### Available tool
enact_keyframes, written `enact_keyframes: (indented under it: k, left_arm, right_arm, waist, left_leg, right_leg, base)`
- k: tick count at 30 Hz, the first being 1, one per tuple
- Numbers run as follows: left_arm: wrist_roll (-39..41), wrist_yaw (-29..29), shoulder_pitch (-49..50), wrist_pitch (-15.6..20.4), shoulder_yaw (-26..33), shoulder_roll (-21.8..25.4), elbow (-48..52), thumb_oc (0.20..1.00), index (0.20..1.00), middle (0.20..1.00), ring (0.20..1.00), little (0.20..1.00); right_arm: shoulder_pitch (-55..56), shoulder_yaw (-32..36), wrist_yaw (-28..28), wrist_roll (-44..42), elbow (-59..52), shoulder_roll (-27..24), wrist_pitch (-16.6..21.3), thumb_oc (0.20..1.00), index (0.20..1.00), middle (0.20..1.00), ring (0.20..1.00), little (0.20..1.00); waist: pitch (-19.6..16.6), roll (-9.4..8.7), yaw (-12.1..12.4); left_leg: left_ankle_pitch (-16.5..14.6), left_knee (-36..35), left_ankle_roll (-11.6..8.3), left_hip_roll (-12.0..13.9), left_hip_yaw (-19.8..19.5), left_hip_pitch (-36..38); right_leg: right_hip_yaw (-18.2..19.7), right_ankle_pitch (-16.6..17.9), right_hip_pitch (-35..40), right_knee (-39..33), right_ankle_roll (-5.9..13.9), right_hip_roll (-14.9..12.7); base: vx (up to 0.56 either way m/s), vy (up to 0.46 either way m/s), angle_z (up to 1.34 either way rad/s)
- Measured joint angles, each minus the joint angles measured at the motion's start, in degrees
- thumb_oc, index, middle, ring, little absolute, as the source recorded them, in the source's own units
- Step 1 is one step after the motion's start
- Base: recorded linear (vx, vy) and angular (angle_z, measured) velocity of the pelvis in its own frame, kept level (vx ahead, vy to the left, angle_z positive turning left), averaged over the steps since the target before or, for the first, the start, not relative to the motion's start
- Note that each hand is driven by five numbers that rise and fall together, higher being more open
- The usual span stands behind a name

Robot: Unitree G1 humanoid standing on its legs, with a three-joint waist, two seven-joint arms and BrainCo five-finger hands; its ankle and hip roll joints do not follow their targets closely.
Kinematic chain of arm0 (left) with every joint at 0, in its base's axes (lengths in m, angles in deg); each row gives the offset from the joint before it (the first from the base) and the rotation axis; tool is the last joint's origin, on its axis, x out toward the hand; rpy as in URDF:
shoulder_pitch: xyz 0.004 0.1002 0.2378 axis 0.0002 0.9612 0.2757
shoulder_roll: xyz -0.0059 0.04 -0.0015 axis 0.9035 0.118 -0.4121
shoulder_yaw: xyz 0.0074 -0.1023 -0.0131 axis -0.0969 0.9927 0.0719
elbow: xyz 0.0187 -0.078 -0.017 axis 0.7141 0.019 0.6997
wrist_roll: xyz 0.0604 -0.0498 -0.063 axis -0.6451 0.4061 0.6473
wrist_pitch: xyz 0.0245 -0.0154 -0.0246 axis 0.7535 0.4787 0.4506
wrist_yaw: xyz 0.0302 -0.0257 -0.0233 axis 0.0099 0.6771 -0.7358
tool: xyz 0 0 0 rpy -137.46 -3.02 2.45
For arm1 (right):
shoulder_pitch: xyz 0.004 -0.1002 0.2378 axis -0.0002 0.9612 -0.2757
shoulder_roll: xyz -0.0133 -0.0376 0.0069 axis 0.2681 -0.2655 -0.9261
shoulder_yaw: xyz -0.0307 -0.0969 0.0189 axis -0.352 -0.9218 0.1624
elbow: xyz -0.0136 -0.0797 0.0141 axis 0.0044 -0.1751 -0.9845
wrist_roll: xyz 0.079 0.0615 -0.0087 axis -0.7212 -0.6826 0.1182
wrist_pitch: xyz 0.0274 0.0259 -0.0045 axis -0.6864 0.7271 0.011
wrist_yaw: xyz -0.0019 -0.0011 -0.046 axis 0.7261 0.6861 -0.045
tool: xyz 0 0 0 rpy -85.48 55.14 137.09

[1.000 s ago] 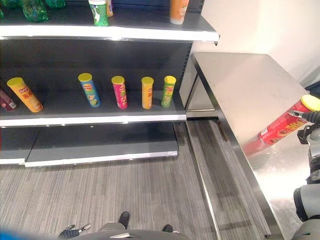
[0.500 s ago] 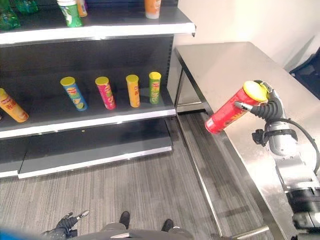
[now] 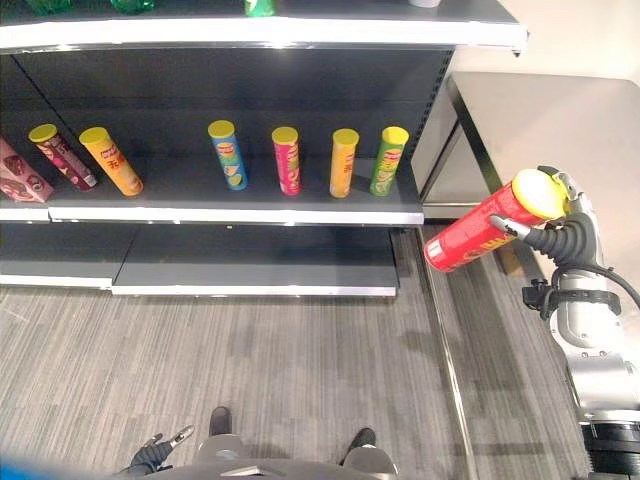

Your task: Put the goods on the table back onto the shelves and tidy them up.

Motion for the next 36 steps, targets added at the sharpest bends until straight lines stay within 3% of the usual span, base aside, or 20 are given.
enact_keyframes:
  k: [1,2,3,4,7,9,12,18,19,20,21,22,23,27,29,30,31,32,33,36]
  left_arm:
    - [-0.1,0.0,-3.3,0.0,-0.7,0.8,-1.6,1.000,1.000,1.000,1.000,1.000]
    - [-0.3,0.2,-4.9,0.4,-0.8,1.3,-0.9,1.000,1.000,1.000,1.000,1.000]
    - [-0.7,0.0,-6.0,0.4,-1.8,2.4,-0.8,1.000,1.000,1.000,1.000,1.000]
    - [-1.8,-0.2,-7.0,0.5,-2.4,4.1,-1.1,1.000,1.000,1.000,1.000,1.000]
    - [-2.8,-0.2,-5.8,0.3,-1.4,5.4,-0.9,1.000,1.000,1.000,1.000,1.000]
    - [-2.9,-0.3,-4.7,0.3,-2.1,6.2,0.0,1.000,1.000,1.000,1.000,1.000]
    - [-4.3,-0.3,-2.9,0.3,-2.1,5.1,0.6,1.000,1.000,1.000,1.000,1.000]
    - [-5.1,-0.9,-1.4,-0.1,-3.4,1.6,0.1,1.000,1.000,1.000,1.000,1.000]
    - [-5.2,-1.2,-2.4,-0.1,-3.5,1.2,-0.1,1.000,1.000,1.000,1.000,1.000]
    - [-5.2,-1.4,-3.6,-0.1,-3.6,1.0,0.0,1.000,1.000,1.000,1.000,1.000]
    - [-5.1,-1.6,-4.1,-0.1,-3.1,0.8,0.6,1.000,1.000,1.000,1.000,1.000]
    - [-5.1,-1.9,-4.4,0.4,-2.7,0.8,2.2,1.000,1.000,1.000,1.000,1.000]
    - [-5.1,-2.1,-4.7,0.3,-2.7,0.2,3.1,1.000,1.000,1.000,1.000,1.000]
    - [-5.0,-2.1,-1.6,0.4,-3.1,0.5,6.5,1.000,1.000,1.000,1.000,1.000]
    - [-4.4,-2.1,-1.2,0.4,-2.7,0.6,6.7,1.000,1.000,1.000,1.000,1.000]
    - [-4.4,-2.1,-1.2,0.4,-2.7,0.5,6.7,1.000,1.000,1.000,1.000,1.000]
    - [-3.9,-2.1,-0.6,0.4,-2.7,0.1,7.0,1.000,1.000,1.000,1.000,1.000]
    - [-3.9,-2.1,0.3,0.4,-2.6,0.3,7.3,1.000,1.000,1.000,1.000,1.000]
    - [-3.8,-2.1,0.5,0.3,-2.6,0.5,7.3,1.000,1.000,1.000,1.000,1.000]
    - [-1.8,-2.1,0.3,0.4,-2.6,0.5,7.3,1.000,1.000,1.000,1.000,1.000]
  right_arm:
    - [2.8,0.8,0.0,0.0,-2.2,1.6,0.0,0.200,0.200,0.200,0.200,0.200]
    - [4.3,0.5,-0.6,0.1,-2.3,2.9,0.2,0.200,0.200,0.200,0.200,0.200]
    - [3.7,0.1,-0.9,0.2,-2.4,4.2,-0.4,0.200,0.200,0.200,0.200,0.200]
    - [2.8,-0.4,-0.5,0.6,-4.5,5.5,-1.4,0.200,0.200,0.200,0.200,0.200]
    - [1.5,-1.7,-0.6,2.2,-5.6,5.0,-1.2,0.200,0.200,0.200,0.200,0.200]
    - [0.7,-1.6,-0.5,2.2,-5.7,2.4,-1.1,0.200,0.200,0.200,0.200,0.200]
    - [0.2,-1.9,-1.2,2.3,-6.2,1.3,-1.2,0.200,0.200,0.200,0.200,0.200]
    - [-2.5,-7.8,-3.4,2.3,-8.4,-1.7,-0.5,0.200,0.200,0.200,0.200,0.200]
    - [-2.3,-9.4,-4.2,2.3,-8.8,-2.5,-0.3,0.200,0.200,0.200,0.200,0.200]
    - [-1.8,-10.3,-4.9,2.4,-9.4,-2.8,-0.1,0.200,0.200,0.200,0.200,0.200]
    - [-0.8,-11.8,-5.3,2.5,-10.2,-2.8,0.1,0.200,0.200,0.200,0.200,0.200]
    - [-0.4,-12.1,-6.4,2.8,-11.1,-4.6,0.5,0.200,0.200,0.200,0.200,0.200]
    - [-1.9,-12.8,-6.7,4.3,-10.3,-4.9,0.7,0.200,0.200,0.200,0.200,0.200]
    - [-3.5,-13.3,-7.8,4.6,-9.7,-6.7,1.4,0.200,0.200,0.200,0.200,0.200]
    - [-5.7,-13.6,-8.5,4.6,-8.5,-7.2,1.5,0.200,0.200,0.200,0.200,0.200]
    - [-5.7,-13.6,-8.5,4.6,-8.5,-7.3,1.5,0.200,0.200,0.200,0.200,0.200]
    - [-7.8,-14.1,-8.7,4.6,-7.7,-7.4,1.3,0.200,0.200,0.200,0.200,0.200]
    - [-9.1,-15.3,-8.7,4.6,-7.7,-7.4,1.3,0.200,0.200,0.200,0.200,0.200]
    - [-10.0,-16.4,-8.9,4.6,-7.8,-7.4,1.3,0.200,0.200,0.200,0.200,0.200]
    - [-13.1,-19.3,-9.0,4.6,-7.7,-6.4,1.3,0.200,0.200,0.200,0.200,0.200]
  waist:
    - [0.7,-2.59,0.1]
    - [0.3,-4.25,-1.5]
    - [0.3,-4.67,-1.1]
    - [0.6,-4.27,-0.2]
    - [0.2,-1.29,-0.2]
    - [0.4,-0.08,-0.8]
    - [0.5,0.35,-1.5]
    - [0.1,-0.58,-1.8]
    - [0.1,-0.62,-2.2]
    - [0.1,-0.90,-2.4]
    - [0.1,-2.93,-2.4]
    - [0.2,-4.66,-2.9]
    - [0.4,-3.99,-2.3]
    - [0.0,-2.34,-1.3]
    - [1.8,-3.61,0.3]
    - [1.9,-3.62,0.3]
    - [3.4,-4.28,1.8]
    - [3.5,-3.58,1.9]
    - [4.4,-4.64,1.7]
    - [5.1,-5.24,1.2]
  left_leg:
    - [-1.5,3.8,3.33,-4.6,-0.4,-2.5]
    - [-3.3,6.8,5.87,-8.3,-1.2,-4.4]
    - [-4.1,9.9,7.92,-10.5,-0.4,-6.5]
    - [-4.7,11.7,11.58,-12.5,1.0,-8.2]
    - [-2.4,7.1,15.29,-13.5,1.2,-7.1]
    - [-0.2,3.6,17.44,-15.4,-0.4,-6.0]
    - [2.1,-1.3,17.35,-17.2,-2.0,-2.2]
    - [1.9,-3.4,16.68,-18.6,-1.3,-0.7]
    - [1.5,-3.3,16.03,-18.9,-2.0,-0.7]
    - [-0.3,-3.0,13.12,-19.1,-1.9,-0.8]
    - [-4.1,0.2,9.95,-19.8,2.4,-1.0]
    - [-3.8,2.9,16.04,-19.5,1.8,-1.7]
    - [-4.0,2.4,16.49,-19.9,1.7,-1.1]
    - [-3.7,4.3,14.21,-19.7,-2.5,-0.8]
    - [-4.8,15.8,12.34,-21.2,-1.9,-5.0]
    - [-4.8,16.3,12.27,-21.2,-1.9,-5.2]
    - [-6.5,28.0,10.27,-20.7,-0.8,-10.7]
    - [-7.0,30.5,9.63,-19.2,-0.5,-12.4]
    - [-7.0,28.7,9.45,-16.2,-0.1,-13.0]
    - [-5.5,11.7,8.99,-9.5,-2.5,-11.1]
  right_leg:
    - [1.0,0.7,-0.2,2.3,0.10,-4.9]
    - [2.7,2.8,-1.3,4.2,-3.25,-8.4]
    - [6.1,7.9,-3.7,5.8,-5.56,-10.7]
    - [10.9,14.7,-10.1,11.8,-5.54,-14.5]
    - [10.9,5.6,-13.8,14.6,-1.97,-11.0]
    - [14.1,-1.8,-14.0,16.3,-2.67,-6.6]
    - [21.6,-10.5,-13.9,19.0,-3.87,3.2]
    - [27.2,-11.9,-20.6,16.8,-4.41,14.6]
    - [27.6,-11.5,-21.4,14.9,-4.62,16.5]
    - [27.8,-10.5,-20.7,11.7,-5.83,17.5]
    - [27.9,-7.7,-18.7,6.3,-7.15,16.2]
    - [26.3,-2.9,-16.8,4.6,-7.72,12.6]
    - [25.5,0.1,-16.5,5.4,-8.66,12.3]
    - [23.2,-0.3,-12.1,0.3,-8.89,13.1]
    - [22.0,-0.7,-9.6,-1.0,-11.13,11.4]
    - [22.0,-0.7,-9.5,-1.0,-11.13,11.4]
    - [21.8,-1.5,-8.0,-1.0,-12.33,10.9]
    - [21.4,-2.0,-7.1,-0.9,-12.94,11.1]
    - [20.7,-2.9,-6.3,-1.1,-13.01,11.3]
    - [20.4,-4.0,-5.6,-0.9,-12.69,11.6]
  base:
    - [0.01,0.476,0.64]
    - [-0.02,0.915,0.55]
    - [-0.02,1.016,0.21]
    - [-0.01,0.806,-0.21]
    - [-0.01,0.339,-0.05]
    - [0.04,0.174,0.37]
    - [0.09,0.067,0.38]
    - [0.08,-0.020,-0.11]
    - [0.15,-0.075,0.35]
    - [0.15,-0.095,0.62]
    - [0.17,-0.137,0.99]
    - [0.17,-0.129,0.96]
    - [0.16,-0.126,0.88]
    - [0.09,-0.073,0.61]
    - [0.07,-0.016,0.42]
    - [0.11,-0.013,0.15]
    - [0.14,-0.001,0.12]
    - [0.18,0.026,0.20]
    - [0.23,0.079,0.29]
    - [0.16,0.078,0.08]
